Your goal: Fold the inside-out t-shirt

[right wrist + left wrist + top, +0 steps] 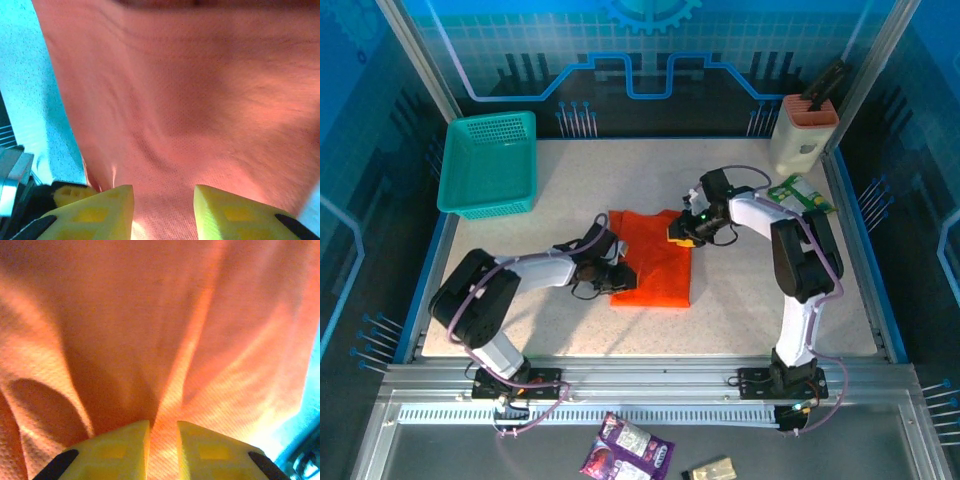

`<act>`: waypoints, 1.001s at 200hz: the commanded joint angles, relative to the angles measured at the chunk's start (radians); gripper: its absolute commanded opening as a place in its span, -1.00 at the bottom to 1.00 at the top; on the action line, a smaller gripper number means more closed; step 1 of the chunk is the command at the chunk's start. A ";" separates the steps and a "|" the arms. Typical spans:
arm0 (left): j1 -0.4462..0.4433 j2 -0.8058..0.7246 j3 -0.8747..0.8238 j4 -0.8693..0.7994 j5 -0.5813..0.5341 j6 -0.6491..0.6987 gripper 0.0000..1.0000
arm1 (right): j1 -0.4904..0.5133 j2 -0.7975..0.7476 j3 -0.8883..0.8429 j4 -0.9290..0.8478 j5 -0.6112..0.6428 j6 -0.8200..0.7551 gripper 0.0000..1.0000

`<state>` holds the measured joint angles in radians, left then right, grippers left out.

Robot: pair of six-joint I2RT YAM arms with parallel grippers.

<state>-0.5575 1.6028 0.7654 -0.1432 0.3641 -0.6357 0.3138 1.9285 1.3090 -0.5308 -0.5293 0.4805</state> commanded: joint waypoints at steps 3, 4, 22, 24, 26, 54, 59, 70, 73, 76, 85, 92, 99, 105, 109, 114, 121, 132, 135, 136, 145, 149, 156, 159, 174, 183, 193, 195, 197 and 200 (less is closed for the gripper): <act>0.011 -0.110 0.034 -0.054 -0.039 -0.048 -0.52 | -0.014 -0.075 -0.004 -0.048 0.083 -0.034 -0.26; 0.012 -0.112 0.039 -0.061 -0.043 -0.043 -0.52 | -0.015 -0.075 -0.003 -0.049 0.085 -0.034 -0.26; 0.055 -0.101 0.134 -0.153 -0.103 0.018 -0.52 | -0.036 -0.059 0.029 -0.064 0.102 -0.050 -0.26; 0.060 -0.094 0.145 -0.160 -0.106 0.026 -0.52 | -0.037 -0.054 0.034 -0.068 0.104 -0.054 -0.26; 0.065 -0.088 0.157 -0.167 -0.108 0.034 -0.52 | -0.039 -0.047 0.040 -0.072 0.106 -0.058 -0.26; 0.145 0.058 0.345 -0.263 -0.128 0.136 -0.48 | -0.054 0.037 0.127 -0.115 0.146 -0.107 -0.25; 0.156 0.080 0.373 -0.272 -0.130 0.149 -0.46 | -0.058 0.051 0.139 -0.118 0.150 -0.113 -0.24; 0.175 0.127 0.433 -0.288 -0.155 0.166 -0.41 | -0.063 0.081 0.172 -0.127 0.166 -0.123 -0.22; 0.180 0.141 0.450 -0.292 -0.157 0.169 -0.40 | -0.064 0.089 0.179 -0.133 0.176 -0.126 -0.21; 0.184 0.157 0.464 -0.296 -0.158 0.174 -0.39 | -0.064 0.096 0.191 -0.140 0.185 -0.130 -0.21; 0.196 0.201 0.519 -0.311 -0.153 0.189 -0.36 | -0.066 0.120 0.216 -0.154 0.206 -0.139 -0.21; 0.200 0.236 0.560 -0.332 -0.156 0.201 -0.35 | -0.068 0.135 0.233 -0.160 0.218 -0.144 -0.21; 0.200 0.268 0.606 -0.350 -0.159 0.214 -0.35 | -0.070 0.151 0.248 -0.168 0.225 -0.147 -0.21; 0.200 0.295 0.637 -0.360 -0.160 0.227 -0.35 | -0.072 0.163 0.260 -0.171 0.225 -0.151 -0.21; 0.200 0.311 0.658 -0.375 -0.162 0.232 -0.35 | -0.072 0.170 0.267 -0.170 0.225 -0.153 -0.21; 0.200 0.330 0.683 -0.390 -0.169 0.240 -0.35 | -0.073 0.178 0.275 -0.170 0.224 -0.155 -0.21; 0.200 0.351 0.708 -0.407 -0.181 0.250 -0.35 | -0.076 0.188 0.285 -0.169 0.223 -0.160 -0.21; 0.200 0.373 0.731 -0.420 -0.201 0.257 -0.35 | -0.077 0.205 0.304 -0.172 0.217 -0.165 -0.21; 0.200 0.378 0.735 -0.423 -0.205 0.258 -0.35 | -0.076 0.210 0.308 -0.172 0.215 -0.166 -0.21; 0.200 0.380 0.737 -0.424 -0.206 0.259 -0.35 | -0.076 0.211 0.309 -0.172 0.215 -0.166 -0.21; 0.200 0.397 0.756 -0.443 -0.220 0.262 -0.35 | -0.077 0.222 0.318 -0.171 0.213 -0.167 -0.21; 0.200 0.403 0.763 -0.449 -0.227 0.264 -0.34 | -0.077 0.227 0.321 -0.170 0.212 -0.166 -0.21; 0.200 0.416 0.775 -0.463 -0.247 0.264 -0.34 | -0.077 0.235 0.328 -0.170 0.207 -0.167 -0.21; 0.200 0.421 0.779 -0.468 -0.255 0.265 -0.34 | -0.077 0.238 0.330 -0.169 0.206 -0.166 -0.21; 0.200 0.441 0.799 -0.487 -0.303 0.267 -0.33 | -0.077 0.249 0.336 -0.163 0.198 -0.164 -0.21; 0.201 0.449 0.809 -0.488 -0.316 0.271 -0.30 | -0.078 0.254 0.341 -0.163 0.193 -0.164 -0.21; 0.202 0.459 0.819 -0.481 -0.318 0.272 -0.29 | -0.077 0.256 0.343 -0.157 0.186 -0.163 -0.23; 0.202 0.462 0.821 -0.479 -0.316 0.272 -0.29 | -0.077 0.255 0.343 -0.157 0.186 -0.163 -0.23; 0.202 0.464 0.823 -0.477 -0.313 0.272 -0.28 | -0.077 0.256 0.344 -0.156 0.187 -0.164 -0.24; 0.202 0.468 0.827 -0.475 -0.312 0.272 -0.28 | -0.077 0.256 0.345 -0.156 0.186 -0.164 -0.24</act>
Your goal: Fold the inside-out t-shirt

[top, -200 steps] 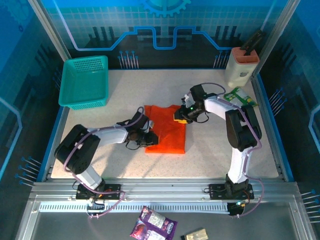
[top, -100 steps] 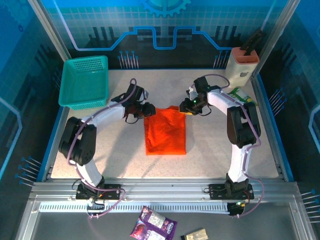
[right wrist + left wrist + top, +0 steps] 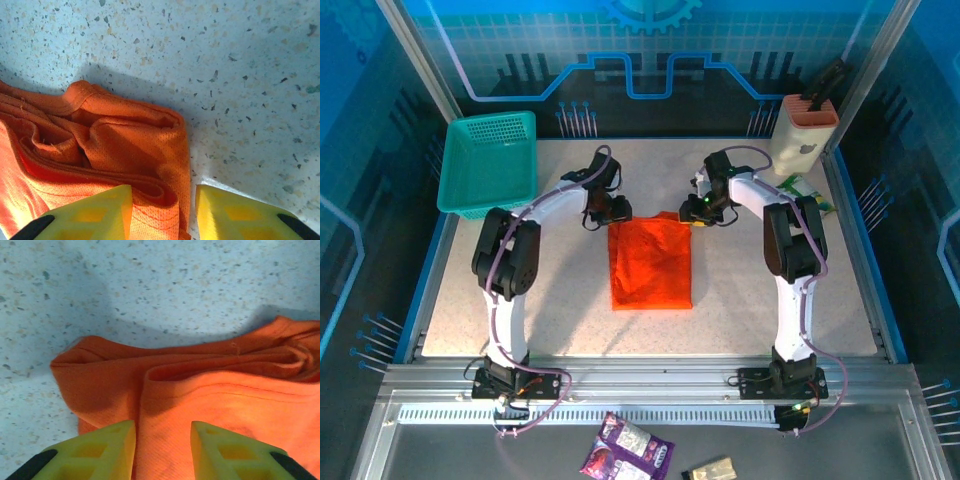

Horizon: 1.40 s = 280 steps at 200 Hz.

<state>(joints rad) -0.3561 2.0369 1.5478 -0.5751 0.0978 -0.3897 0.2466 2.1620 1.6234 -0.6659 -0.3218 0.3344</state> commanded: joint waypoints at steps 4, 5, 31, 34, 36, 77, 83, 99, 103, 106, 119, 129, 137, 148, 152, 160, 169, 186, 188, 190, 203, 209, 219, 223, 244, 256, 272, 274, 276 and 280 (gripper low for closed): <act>0.000 0.039 0.052 -0.043 -0.043 0.026 -0.28 | -0.010 0.024 0.032 -0.022 -0.020 -0.018 -0.26; 0.000 0.040 0.054 -0.043 -0.043 0.026 -0.28 | -0.010 0.024 0.033 -0.022 -0.020 -0.018 -0.26; 0.000 0.073 0.094 -0.040 -0.009 0.023 -0.31 | -0.008 0.022 0.038 -0.021 -0.025 -0.020 -0.40; 0.000 0.075 0.098 -0.040 -0.003 0.022 -0.32 | -0.008 0.022 0.038 -0.020 -0.028 -0.020 -0.41; 0.000 0.077 0.101 -0.040 0.001 0.023 -0.33 | -0.010 0.021 0.039 -0.020 -0.030 -0.018 -0.41; -0.001 0.092 0.127 -0.052 0.008 0.025 -0.41 | 0.004 0.003 0.044 -0.042 -0.031 -0.022 -0.25; 0.000 0.092 0.127 -0.054 0.007 0.027 -0.42 | 0.005 0.002 0.043 -0.045 -0.032 -0.022 -0.25; 0.000 0.088 0.121 -0.055 0.006 0.034 -0.54 | 0.010 0.000 0.040 -0.052 -0.026 -0.024 -0.44; 0.000 0.087 0.119 -0.055 0.007 0.035 -0.55 | 0.011 -0.002 0.040 -0.052 -0.021 -0.023 -0.48; 0.000 0.086 0.117 -0.055 0.010 0.037 -0.57 | 0.012 -0.004 0.040 -0.054 -0.015 -0.023 -0.51; 0.000 0.078 0.107 -0.049 0.022 0.040 -0.66 | 0.018 -0.013 0.040 -0.055 -0.002 -0.024 -0.66; 0.000 0.066 0.096 -0.039 0.028 0.040 -0.79 | 0.020 -0.021 0.041 -0.054 0.006 -0.020 -0.76; 0.000 0.054 0.084 -0.032 0.027 0.038 -0.91 | 0.023 -0.028 0.043 -0.056 0.011 -0.019 -0.85; 0.000 0.031 0.072 -0.025 0.014 0.034 -1.00 | 0.030 -0.042 0.048 -0.060 0.017 -0.016 -0.96; 0.000 0.021 0.069 -0.024 0.007 0.032 -1.00 | 0.033 -0.049 0.048 -0.060 0.020 -0.015 -1.00; 0.001 -0.002 0.058 -0.021 -0.009 0.029 -1.00 | 0.040 -0.068 0.049 -0.060 0.029 -0.013 -1.00; 0.002 -0.030 0.046 -0.019 -0.024 0.029 -1.00 | 0.048 -0.088 0.049 -0.063 0.034 -0.009 -1.00; 0.006 -0.076 0.025 -0.026 -0.067 0.024 -1.00 | 0.064 -0.123 0.050 -0.066 0.039 -0.004 -1.00; 0.007 -0.081 0.023 -0.028 -0.072 0.023 -1.00 | 0.065 -0.125 0.049 -0.066 0.040 -0.002 -1.00; 0.008 -0.087 0.020 -0.030 -0.079 0.022 -1.00 | 0.066 -0.128 0.050 -0.065 0.041 -0.001 -1.00; 0.015 -0.108 0.001 -0.035 -0.109 0.018 -1.00 | 0.073 -0.136 0.053 -0.063 0.041 0.005 -1.00; 0.019 -0.116 -0.005 -0.039 -0.119 0.016 -1.00 | 0.074 -0.133 0.056 -0.062 0.042 0.007 -1.00; 0.025 -0.124 -0.018 -0.042 -0.140 0.011 -1.00 | 0.075 -0.126 0.058 -0.053 0.043 0.012 -1.00; 0.027 -0.125 -0.022 -0.042 -0.146 0.014 -1.00 | 0.074 -0.122 0.059 -0.048 0.044 0.014 -1.00; 0.045 -0.094 -0.021 -0.042 -0.147 0.019 -1.00 | 0.074 -0.078 0.077 -0.018 0.051 0.024 -1.00; 0.052 -0.060 -0.007 -0.031 -0.143 0.028 -1.00 | 0.074 -0.045 0.089 0.010 0.064 0.034 -1.00; 0.057 -0.012 0.025 -0.040 -0.193 0.037 -1.00 | 0.069 0.000 0.103 0.060 0.072 0.048 -1.00; 0.058 -0.007 0.028 -0.039 -0.203 0.036 -1.00 | 0.068 0.006 0.105 0.067 0.073 0.049 -1.00; 0.059 -0.002 0.030 -0.040 -0.212 0.036 -1.00 | 0.066 0.011 0.106 0.074 0.073 0.053 -1.00; 0.062 0.007 0.034 -0.039 -0.225 0.035 -1.00 | 0.065 0.022 0.111 0.086 0.073 0.058 -1.00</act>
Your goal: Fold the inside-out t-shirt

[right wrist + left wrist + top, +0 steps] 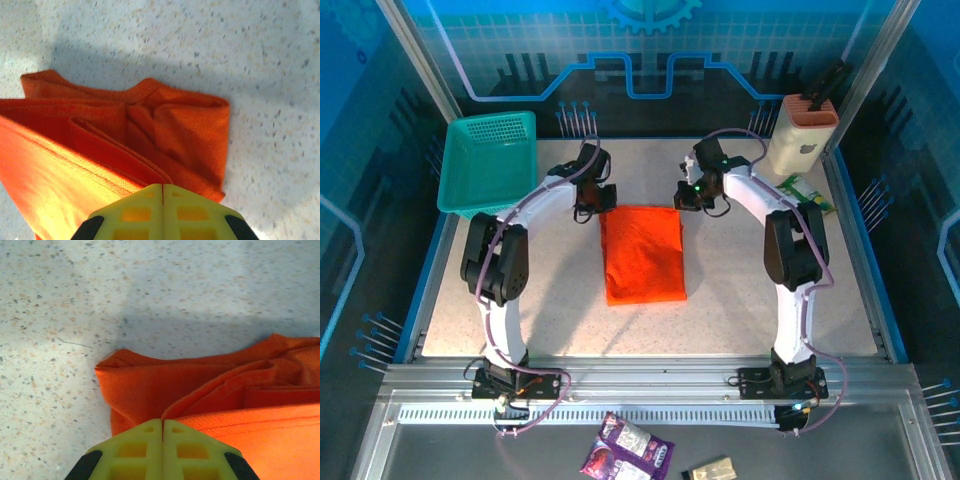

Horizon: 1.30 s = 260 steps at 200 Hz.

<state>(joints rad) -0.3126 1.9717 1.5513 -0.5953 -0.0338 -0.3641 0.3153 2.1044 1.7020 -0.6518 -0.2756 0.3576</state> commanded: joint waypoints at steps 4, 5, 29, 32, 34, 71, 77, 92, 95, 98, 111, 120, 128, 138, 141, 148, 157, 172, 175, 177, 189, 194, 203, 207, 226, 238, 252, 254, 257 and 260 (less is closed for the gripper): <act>0.022 0.084 0.034 -0.016 -0.103 0.010 -1.00 | -0.005 0.090 0.037 0.082 0.028 0.038 -1.00; 0.022 0.086 0.035 -0.015 -0.104 0.010 -1.00 | -0.005 0.093 0.038 0.086 0.028 0.039 -1.00; 0.042 0.158 0.083 -0.006 -0.107 0.009 -1.00 | -0.009 0.134 0.062 0.157 0.031 0.043 -0.87; 0.042 0.166 0.092 -0.011 -0.115 0.009 -1.00 | -0.008 0.137 0.066 0.160 0.030 0.042 -0.84; 0.043 0.172 0.096 -0.015 -0.119 0.008 -1.00 | -0.010 0.137 0.070 0.161 0.031 0.043 -0.83; 0.044 0.128 0.107 -0.022 -0.169 0.008 -0.65 | -0.006 0.044 0.055 0.117 0.033 0.043 -0.31; 0.044 0.113 0.110 -0.031 -0.176 0.010 -0.59 | -0.005 0.014 0.035 0.110 0.021 0.045 -0.27; 0.044 0.066 0.114 -0.055 -0.193 0.025 -0.35 | 0.000 -0.065 -0.035 0.088 0.003 0.060 -0.19; 0.042 0.055 0.113 -0.057 -0.193 0.027 -0.34 | 0.005 -0.083 -0.055 0.085 -0.002 0.064 -0.19; 0.043 0.044 0.111 -0.057 -0.191 0.033 -0.34 | 0.007 -0.099 -0.074 0.084 -0.005 0.066 -0.18; 0.038 0.007 0.103 -0.039 -0.153 0.060 -0.37 | 0.026 -0.170 -0.154 0.077 -0.039 0.088 -0.16; 0.032 -0.003 0.101 -0.024 -0.105 0.088 -0.45 | 0.043 -0.216 -0.219 0.084 -0.071 0.114 -0.15; 0.030 0.003 0.112 -0.025 -0.060 0.102 -0.51 | 0.062 -0.255 -0.281 0.104 -0.101 0.143 -0.15; 0.030 0.037 0.139 -0.035 0.013 0.116 -0.55 | 0.098 -0.291 -0.349 0.131 -0.141 0.176 -0.14; 0.030 0.051 0.149 -0.043 0.028 0.123 -0.56 | 0.107 -0.300 -0.367 0.138 -0.150 0.184 -0.14; 0.028 0.085 0.176 -0.062 0.049 0.130 -0.59 | 0.140 -0.316 -0.400 0.148 -0.165 0.199 -0.14; 0.027 0.130 0.209 -0.082 0.076 0.140 -0.61 | 0.180 -0.332 -0.439 0.151 -0.174 0.214 -0.13; 0.027 0.195 0.248 -0.104 0.099 0.151 -0.64 | 0.245 -0.346 -0.498 0.167 -0.184 0.244 -0.11; 0.027 0.206 0.254 -0.106 0.103 0.153 -0.64 | 0.253 -0.346 -0.511 0.177 -0.191 0.254 -0.11; 0.028 0.213 0.257 -0.109 0.107 0.154 -0.65 | 0.262 -0.346 -0.519 0.184 -0.197 0.260 -0.11; 0.030 0.249 0.271 -0.114 0.109 0.160 -0.66 | 0.299 -0.333 -0.562 0.223 -0.216 0.284 -0.11; 0.032 0.261 0.275 -0.119 0.108 0.162 -0.66 | 0.308 -0.325 -0.575 0.235 -0.212 0.288 -0.11; 0.036 0.279 0.277 -0.126 0.099 0.161 -0.66 | 0.317 -0.302 -0.593 0.242 -0.208 0.295 -0.11; 0.038 0.283 0.272 -0.128 0.092 0.162 -0.66 | 0.316 -0.292 -0.598 0.241 -0.209 0.293 -0.11; 0.057 0.274 0.225 -0.127 0.075 0.155 -0.67 | 0.289 -0.252 -0.612 0.207 -0.176 0.275 -0.11; 0.068 0.246 0.173 -0.115 0.080 0.149 -0.67 | 0.252 -0.240 -0.616 0.187 -0.156 0.249 -0.11; 0.076 0.205 0.100 -0.099 0.089 0.143 -0.67 | 0.194 -0.227 -0.609 0.160 -0.145 0.209 -0.11; 0.076 0.199 0.090 -0.097 0.089 0.143 -0.66 | 0.185 -0.224 -0.605 0.155 -0.142 0.199 -0.11; 0.076 0.191 0.074 -0.096 0.090 0.141 -0.67 | 0.168 -0.219 -0.598 0.142 -0.136 0.185 -0.11; 0.076 0.181 0.057 -0.094 0.091 0.139 -0.66 | 0.159 -0.217 -0.594 0.137 -0.134 0.178 -0.11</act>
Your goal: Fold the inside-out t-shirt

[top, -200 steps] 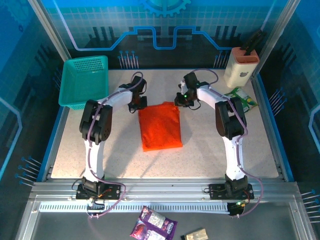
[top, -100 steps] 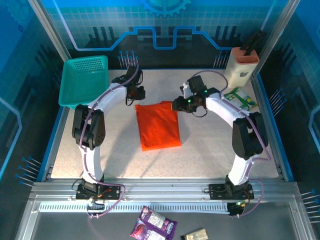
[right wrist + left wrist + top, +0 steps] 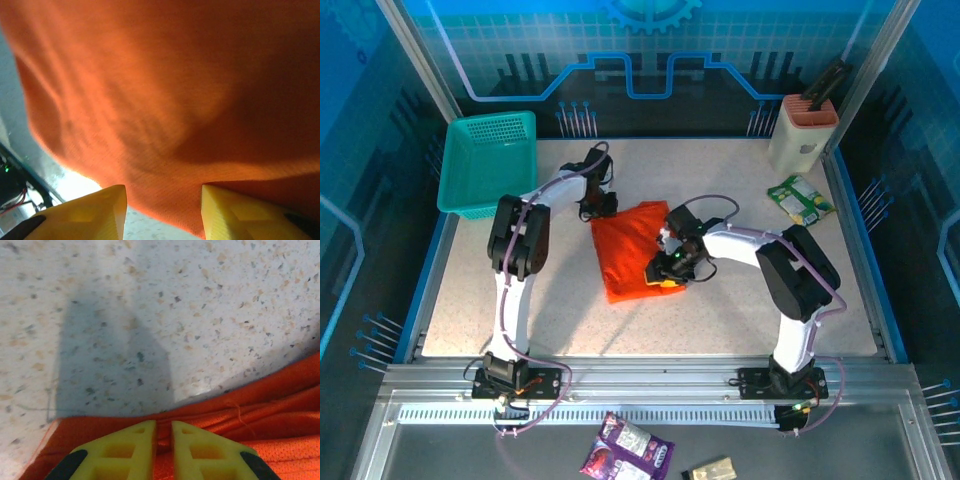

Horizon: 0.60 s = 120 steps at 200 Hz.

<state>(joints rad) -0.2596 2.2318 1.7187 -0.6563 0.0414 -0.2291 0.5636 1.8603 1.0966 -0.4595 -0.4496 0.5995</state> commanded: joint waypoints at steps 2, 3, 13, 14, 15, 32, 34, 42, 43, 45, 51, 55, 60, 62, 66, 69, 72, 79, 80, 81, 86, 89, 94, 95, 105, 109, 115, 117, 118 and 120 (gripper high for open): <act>0.023 -0.087 -0.122 -0.031 0.017 0.003 -0.66 | -0.103 0.030 0.019 -0.064 0.045 -0.074 -0.11; 0.023 -0.090 -0.128 -0.030 0.017 0.001 -0.66 | -0.103 0.030 0.019 -0.064 0.045 -0.074 -0.11; 0.023 -0.129 -0.190 -0.013 0.038 -0.018 -0.66 | -0.150 0.043 0.052 -0.093 0.059 -0.116 -0.11; 0.023 -0.133 -0.201 -0.010 0.040 -0.021 -0.66 | -0.154 0.043 0.055 -0.094 0.062 -0.120 -0.11; 0.023 -0.138 -0.211 -0.007 0.043 -0.024 -0.66 | -0.158 0.044 0.057 -0.097 0.064 -0.124 -0.11; 0.019 -0.220 -0.355 0.055 0.095 -0.084 -0.65 | -0.219 0.063 0.131 -0.144 0.098 -0.166 -0.11; 0.019 -0.229 -0.375 0.063 0.100 -0.093 -0.65 | -0.227 0.063 0.138 -0.150 0.099 -0.170 -0.11; 0.014 -0.267 -0.446 0.092 0.121 -0.124 -0.64 | -0.252 0.062 0.165 -0.169 0.103 -0.177 -0.11; 0.013 -0.270 -0.455 0.095 0.123 -0.128 -0.64 | -0.255 0.059 0.167 -0.171 0.103 -0.177 -0.11; 0.011 -0.284 -0.472 0.101 0.125 -0.135 -0.64 | -0.260 0.054 0.170 -0.173 0.104 -0.177 -0.11; 0.005 -0.317 -0.522 0.119 0.131 -0.158 -0.64 | -0.276 0.036 0.170 -0.174 0.103 -0.173 -0.11; 0.000 -0.339 -0.554 0.130 0.135 -0.175 -0.64 | -0.283 0.021 0.164 -0.173 0.103 -0.169 -0.11; -0.007 -0.367 -0.594 0.145 0.140 -0.196 -0.64 | -0.294 0.000 0.150 -0.169 0.098 -0.164 -0.11; -0.009 -0.378 -0.608 0.152 0.145 -0.207 -0.64 | -0.298 -0.008 0.147 -0.167 0.097 -0.163 -0.11; -0.017 -0.399 -0.633 0.165 0.150 -0.225 -0.63 | -0.302 -0.026 0.132 -0.165 0.092 -0.158 -0.10; -0.022 -0.412 -0.661 0.175 0.155 -0.235 -0.64 | -0.308 -0.037 0.120 -0.163 0.087 -0.155 -0.10; -0.028 -0.429 -0.684 0.185 0.158 -0.251 -0.64 | -0.310 -0.049 0.107 -0.162 0.082 -0.152 -0.10; -0.044 -0.466 -0.730 0.207 0.167 -0.284 -0.64 | -0.317 -0.074 0.074 -0.152 0.064 -0.147 -0.10; -0.046 -0.471 -0.737 0.210 0.168 -0.288 -0.64 | -0.318 -0.077 0.070 -0.151 0.062 -0.146 -0.10; -0.049 -0.476 -0.743 0.213 0.171 -0.290 -0.63 | -0.319 -0.080 0.065 -0.149 0.060 -0.146 -0.09; -0.063 -0.499 -0.774 0.225 0.177 -0.313 -0.64 | -0.320 -0.094 0.039 -0.143 0.044 -0.142 -0.09; -0.070 -0.510 -0.791 0.233 0.183 -0.326 -0.64 | -0.321 -0.103 0.024 -0.140 0.038 -0.141 -0.08; -0.085 -0.530 -0.817 0.245 0.187 -0.346 -0.64 | -0.322 -0.115 0.000 -0.134 0.028 -0.140 -0.08; -0.087 -0.534 -0.820 0.247 0.188 -0.350 -0.64 | -0.323 -0.116 -0.005 -0.133 0.025 -0.141 -0.08; -0.115 -0.567 -0.864 0.261 0.195 -0.384 -0.64 | -0.329 -0.140 -0.053 -0.121 0.009 -0.138 -0.07; -0.124 -0.580 -0.877 0.265 0.195 -0.395 -0.64 | -0.332 -0.148 -0.073 -0.114 0.001 -0.137 -0.07; -0.136 -0.599 -0.895 0.269 0.195 -0.411 -0.64 | -0.337 -0.159 -0.098 -0.099 -0.010 -0.136 -0.06; -0.140 -0.605 -0.900 0.271 0.196 -0.416 -0.64 | -0.339 -0.162 -0.106 -0.093 -0.017 -0.135 -0.06; -0.141 -0.608 -0.902 0.272 0.196 -0.419 -0.63 | -0.339 -0.164 -0.110 -0.090 -0.020 -0.136 -0.06; -0.144 -0.614 -0.906 0.272 0.198 -0.421 -0.63 | -0.341 -0.166 -0.118 -0.085 -0.024 -0.136 -0.06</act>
<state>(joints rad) -0.3614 1.6714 0.8909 -0.4133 0.1940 -0.5293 0.2417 1.7382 1.0714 -0.5571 -0.4030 0.4664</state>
